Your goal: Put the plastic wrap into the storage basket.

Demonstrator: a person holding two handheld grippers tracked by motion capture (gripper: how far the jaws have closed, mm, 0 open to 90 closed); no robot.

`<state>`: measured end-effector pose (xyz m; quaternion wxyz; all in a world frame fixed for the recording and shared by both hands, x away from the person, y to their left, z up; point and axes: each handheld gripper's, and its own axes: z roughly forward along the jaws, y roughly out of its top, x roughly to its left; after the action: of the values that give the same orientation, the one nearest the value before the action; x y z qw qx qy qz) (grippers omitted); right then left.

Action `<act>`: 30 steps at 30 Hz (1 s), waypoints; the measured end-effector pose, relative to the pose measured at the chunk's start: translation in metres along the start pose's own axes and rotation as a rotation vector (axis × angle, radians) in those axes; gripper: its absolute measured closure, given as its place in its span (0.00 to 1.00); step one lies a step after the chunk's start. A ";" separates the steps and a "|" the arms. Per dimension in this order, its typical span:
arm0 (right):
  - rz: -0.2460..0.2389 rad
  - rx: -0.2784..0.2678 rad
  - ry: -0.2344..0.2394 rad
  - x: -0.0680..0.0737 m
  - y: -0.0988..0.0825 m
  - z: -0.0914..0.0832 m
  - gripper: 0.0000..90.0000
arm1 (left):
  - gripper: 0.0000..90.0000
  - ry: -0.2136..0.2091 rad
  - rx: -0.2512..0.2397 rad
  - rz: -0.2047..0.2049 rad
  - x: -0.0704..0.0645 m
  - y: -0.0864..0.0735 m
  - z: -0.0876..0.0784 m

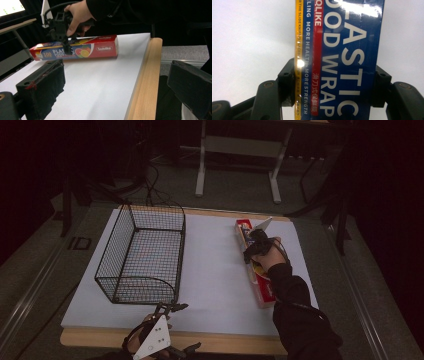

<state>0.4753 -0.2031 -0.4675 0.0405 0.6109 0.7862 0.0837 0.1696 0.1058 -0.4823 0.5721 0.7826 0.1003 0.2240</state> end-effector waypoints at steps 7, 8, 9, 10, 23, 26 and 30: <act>-0.020 -0.032 -0.020 0.005 0.004 -0.017 0.43 | 0.02 0.002 0.000 -0.007 0.000 0.000 0.000; -0.021 -0.040 -0.019 0.006 0.004 -0.019 0.43 | 0.02 0.001 -0.001 -0.007 0.000 0.000 0.000; -0.019 -0.044 -0.008 0.008 0.005 -0.021 0.43 | 0.02 0.001 0.000 -0.006 0.000 0.000 0.000; -0.018 -0.045 0.000 0.008 0.006 -0.023 0.43 | 0.02 0.000 -0.002 -0.007 0.001 -0.001 0.000; -0.055 -0.114 0.010 0.033 0.018 -0.057 0.43 | 0.02 -0.004 0.005 -0.004 0.000 -0.001 0.001; -0.065 -0.137 0.017 0.040 0.021 -0.067 0.43 | 0.02 -0.003 0.005 -0.003 0.000 -0.002 0.001; -0.092 -0.168 0.016 0.053 0.024 -0.078 0.43 | 0.02 -0.002 0.008 -0.008 0.001 -0.003 0.001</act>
<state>0.4721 -0.1523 -0.3842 0.0890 0.5681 0.8038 0.1524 0.1715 0.1059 -0.4849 0.5702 0.7846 0.1035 0.2206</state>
